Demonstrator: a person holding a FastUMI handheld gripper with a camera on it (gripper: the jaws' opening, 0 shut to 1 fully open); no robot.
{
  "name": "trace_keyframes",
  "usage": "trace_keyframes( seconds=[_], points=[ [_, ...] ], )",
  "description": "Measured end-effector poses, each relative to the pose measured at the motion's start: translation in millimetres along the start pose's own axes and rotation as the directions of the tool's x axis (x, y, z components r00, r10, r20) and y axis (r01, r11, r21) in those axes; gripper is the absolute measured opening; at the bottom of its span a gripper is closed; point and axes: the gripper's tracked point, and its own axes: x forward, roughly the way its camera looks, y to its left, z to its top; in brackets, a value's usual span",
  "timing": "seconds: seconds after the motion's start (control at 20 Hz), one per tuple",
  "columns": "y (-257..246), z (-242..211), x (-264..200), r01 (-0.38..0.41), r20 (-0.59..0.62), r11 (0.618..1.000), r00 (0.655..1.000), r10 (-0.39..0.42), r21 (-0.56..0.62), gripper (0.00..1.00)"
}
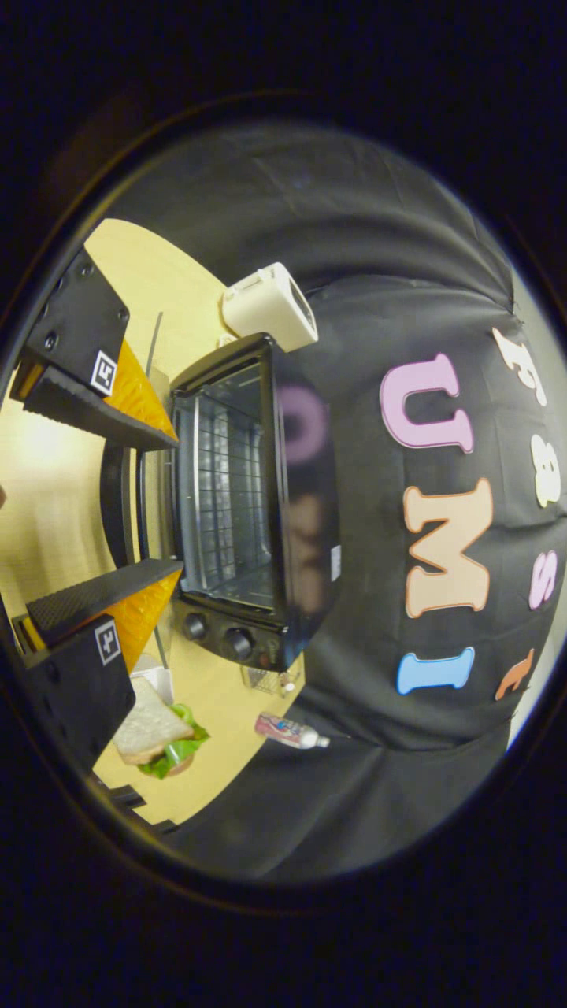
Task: Open the toaster oven, put the food inside, and close the toaster oven door.
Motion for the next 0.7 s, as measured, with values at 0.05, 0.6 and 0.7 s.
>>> trace_keyframes(
  seconds=[0.05,0.6,0.7],
  points=[
    [-3,-20,4,0.007,-0.060,1.000,0.998,-0.008,-0.008,0.87],
    [-15,-98,28,-0.032,-0.240,0.999,0.971,0.022,-0.040,0.87],
    [-15,-97,29,-0.048,-0.234,0.998,0.972,0.036,-0.045,0.86]
  ],
)
